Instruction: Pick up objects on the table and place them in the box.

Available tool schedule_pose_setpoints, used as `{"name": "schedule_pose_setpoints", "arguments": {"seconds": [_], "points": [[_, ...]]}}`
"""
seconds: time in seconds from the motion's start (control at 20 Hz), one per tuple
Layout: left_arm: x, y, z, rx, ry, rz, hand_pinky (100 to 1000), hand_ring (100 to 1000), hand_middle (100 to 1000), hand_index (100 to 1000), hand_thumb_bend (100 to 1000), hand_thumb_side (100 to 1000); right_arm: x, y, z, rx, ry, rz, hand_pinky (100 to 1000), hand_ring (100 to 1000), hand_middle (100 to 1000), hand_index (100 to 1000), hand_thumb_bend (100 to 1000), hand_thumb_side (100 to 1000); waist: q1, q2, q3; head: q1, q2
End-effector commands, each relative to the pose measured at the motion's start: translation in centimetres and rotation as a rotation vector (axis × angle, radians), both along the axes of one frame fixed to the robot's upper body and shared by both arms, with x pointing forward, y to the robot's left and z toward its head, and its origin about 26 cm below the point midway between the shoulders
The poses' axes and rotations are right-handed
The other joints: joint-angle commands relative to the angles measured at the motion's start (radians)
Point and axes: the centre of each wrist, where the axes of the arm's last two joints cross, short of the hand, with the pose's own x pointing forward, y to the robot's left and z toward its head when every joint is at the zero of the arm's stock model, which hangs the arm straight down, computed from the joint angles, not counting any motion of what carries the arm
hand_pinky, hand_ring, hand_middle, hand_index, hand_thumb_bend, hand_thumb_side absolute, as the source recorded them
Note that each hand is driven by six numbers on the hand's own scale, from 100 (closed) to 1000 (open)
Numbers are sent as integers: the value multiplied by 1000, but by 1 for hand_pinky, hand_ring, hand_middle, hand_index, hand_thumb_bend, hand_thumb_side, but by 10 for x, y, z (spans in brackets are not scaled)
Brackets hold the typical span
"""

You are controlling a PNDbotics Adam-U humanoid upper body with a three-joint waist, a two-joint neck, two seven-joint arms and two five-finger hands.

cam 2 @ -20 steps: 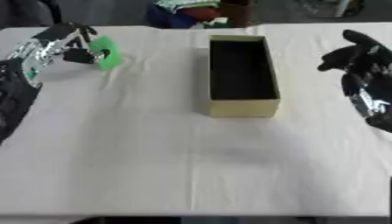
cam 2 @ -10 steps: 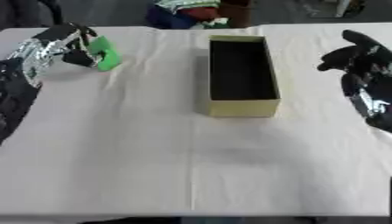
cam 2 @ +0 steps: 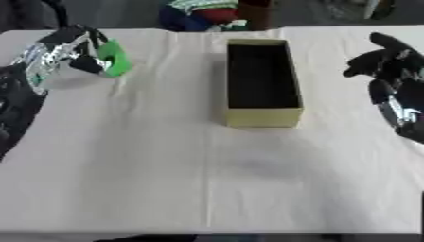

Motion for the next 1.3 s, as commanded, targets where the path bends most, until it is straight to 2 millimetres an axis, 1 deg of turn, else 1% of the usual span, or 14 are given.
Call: {"name": "schedule_pose_setpoints", "arguments": {"seconds": [0.05,0.25,0.45,0.6,0.85,0.95,1.1,1.3], "points": [[-1,3,35,-11,-105,-37,559,466,457,813,100,195,1,-1,9,-7,-28,4,840,730,727,990,100,469,0,-22,2,-1,5],[-3,-9,60,-35,-188,-113,558,461,451,810,100,194,1,-1,8,-7,-26,5,840,730,727,990,100,469,0,-26,3,-2,5],[-2,-34,77,-47,-238,-220,560,461,449,809,100,191,0,1,8,-6,-26,9,840,730,727,990,100,469,0,-28,1,1,5],[-2,-64,86,-44,-261,-330,564,464,451,811,100,181,1,4,8,-6,-26,20,840,730,727,988,100,468,-1,-30,-6,4,5],[-7,-122,98,5,-296,-546,573,474,461,815,100,156,1,12,9,-5,-29,51,840,730,727,987,100,469,0,-32,-18,10,5],[-10,-143,99,30,-294,-621,576,478,465,818,100,155,1,15,9,-6,-30,64,841,730,726,986,100,469,1,-32,-22,12,5],[-14,-168,94,53,-276,-706,578,482,469,819,100,156,2,20,10,-7,-31,82,840,729,724,983,100,469,0,-31,-29,15,5],[-16,-193,77,87,-227,-785,583,491,481,822,100,166,2,22,10,-7,-29,95,840,728,722,982,100,470,-2,-28,-37,17,5]]}}
